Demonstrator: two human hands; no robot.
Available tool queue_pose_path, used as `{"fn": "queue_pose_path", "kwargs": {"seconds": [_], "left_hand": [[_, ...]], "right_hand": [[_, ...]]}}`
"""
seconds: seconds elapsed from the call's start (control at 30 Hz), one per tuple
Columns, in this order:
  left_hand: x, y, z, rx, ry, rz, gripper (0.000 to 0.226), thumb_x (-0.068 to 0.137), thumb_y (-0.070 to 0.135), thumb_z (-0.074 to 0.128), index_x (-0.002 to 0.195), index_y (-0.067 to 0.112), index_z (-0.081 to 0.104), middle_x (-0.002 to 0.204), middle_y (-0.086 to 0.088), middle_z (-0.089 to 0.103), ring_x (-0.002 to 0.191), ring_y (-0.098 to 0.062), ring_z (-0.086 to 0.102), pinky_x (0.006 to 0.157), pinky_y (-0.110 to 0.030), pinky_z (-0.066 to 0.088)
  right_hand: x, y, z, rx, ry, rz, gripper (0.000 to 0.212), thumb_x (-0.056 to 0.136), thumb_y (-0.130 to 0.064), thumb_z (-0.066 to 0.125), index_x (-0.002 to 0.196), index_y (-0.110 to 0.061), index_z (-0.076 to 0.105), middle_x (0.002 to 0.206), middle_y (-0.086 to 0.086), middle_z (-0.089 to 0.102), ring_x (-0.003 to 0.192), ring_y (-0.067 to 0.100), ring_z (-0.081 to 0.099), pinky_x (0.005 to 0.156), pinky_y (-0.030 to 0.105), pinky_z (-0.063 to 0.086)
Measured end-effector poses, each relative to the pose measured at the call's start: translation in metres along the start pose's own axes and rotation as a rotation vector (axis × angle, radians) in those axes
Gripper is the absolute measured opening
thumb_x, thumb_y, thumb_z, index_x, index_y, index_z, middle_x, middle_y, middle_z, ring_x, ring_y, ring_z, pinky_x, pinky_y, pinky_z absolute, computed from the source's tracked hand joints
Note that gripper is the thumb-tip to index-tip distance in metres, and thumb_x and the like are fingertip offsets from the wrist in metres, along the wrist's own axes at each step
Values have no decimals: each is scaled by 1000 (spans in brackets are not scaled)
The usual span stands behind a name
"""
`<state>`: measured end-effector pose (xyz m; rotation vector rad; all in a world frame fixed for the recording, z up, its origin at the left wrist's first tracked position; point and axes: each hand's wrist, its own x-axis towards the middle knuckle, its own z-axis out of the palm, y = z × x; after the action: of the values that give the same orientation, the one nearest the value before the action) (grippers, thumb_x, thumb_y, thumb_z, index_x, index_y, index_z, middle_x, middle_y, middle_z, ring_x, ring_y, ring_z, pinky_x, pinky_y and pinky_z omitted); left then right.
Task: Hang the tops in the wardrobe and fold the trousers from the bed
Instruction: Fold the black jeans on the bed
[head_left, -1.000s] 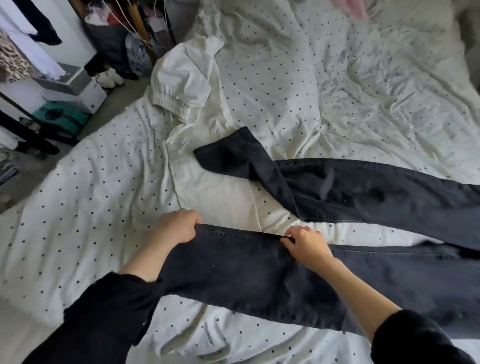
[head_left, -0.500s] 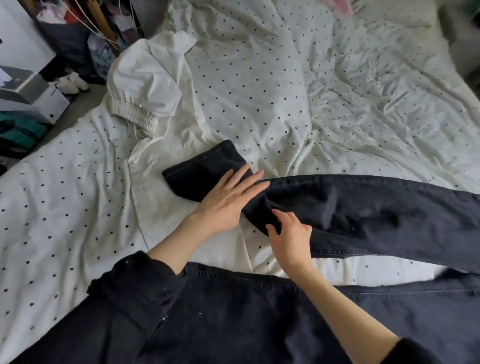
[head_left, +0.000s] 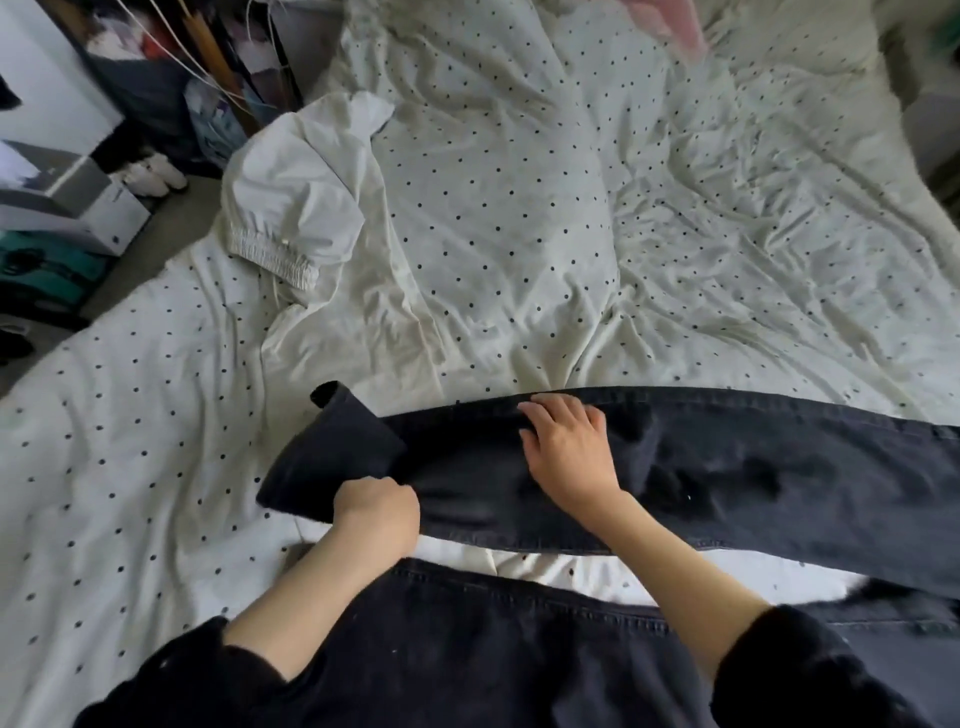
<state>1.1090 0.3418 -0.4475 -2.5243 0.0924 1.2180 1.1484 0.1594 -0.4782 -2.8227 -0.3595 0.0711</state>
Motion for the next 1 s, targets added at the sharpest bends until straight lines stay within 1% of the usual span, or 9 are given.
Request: {"fn": "queue_pose_path", "kwargs": {"seconds": [0.07,0.13,0.2,0.27,0.37,0.47,0.6,0.8,1.0], "left_hand": [[-7,-5,9,-75,-140,13,32,87,8,42,115,11,57,97,-2,60,96,-22,59,69,-29,41],[-3,-6,13,-215,-60,-7,25,91,11,41,111,9,56,86,-4,58,87,-23,59,65,-30,40],[11,-13,9,-325,278,-46,22,95,14,41,114,12,51,106,-7,59,97,-25,57,66,-31,40],[35,-27,6,-315,580,-52,36,96,20,44,132,16,39,129,-6,46,118,-26,45,83,-34,41],[70,-56,1,-273,563,-35,51,96,33,45,142,20,27,142,-4,32,135,-27,24,108,-43,22],[89,-77,0,-224,522,-9,32,97,34,44,125,22,51,121,-1,53,115,-22,46,96,-38,29],[100,-95,-6,-324,888,-50,18,91,17,55,107,15,65,101,-7,57,97,-28,54,85,-39,31],[104,-76,16,-422,794,-100,58,86,2,52,141,17,38,143,-12,33,133,-30,29,111,-51,20],[65,-10,74,-469,666,58,57,100,27,37,149,20,10,157,-14,-2,145,-32,-2,115,-52,3]], "right_hand": [[19,4,4,-95,-125,1,40,95,-31,47,133,-18,48,137,1,47,132,20,35,110,43,19],[34,7,12,-135,-229,9,44,96,-34,45,138,-20,40,141,1,42,136,20,29,113,46,13],[44,6,18,-159,-277,24,46,96,-35,46,139,-20,38,141,2,42,135,21,30,111,47,15],[53,6,24,-178,-264,31,46,95,-37,46,137,-19,39,138,3,43,132,22,33,108,45,21],[66,10,26,-223,-283,23,41,95,-37,48,130,-16,47,131,3,49,126,23,39,104,43,26],[75,12,25,-138,-256,38,29,94,-29,51,116,-12,57,117,4,57,113,24,51,96,39,28],[82,13,23,-53,-35,53,23,93,-26,52,112,-14,60,112,2,58,110,23,51,91,35,23],[43,-1,40,13,-80,2,50,96,-29,49,143,-20,37,152,5,31,143,23,20,115,50,-1],[-60,8,45,-97,-44,-57,55,79,-25,73,131,-13,56,141,15,47,130,35,44,104,60,27]]}}
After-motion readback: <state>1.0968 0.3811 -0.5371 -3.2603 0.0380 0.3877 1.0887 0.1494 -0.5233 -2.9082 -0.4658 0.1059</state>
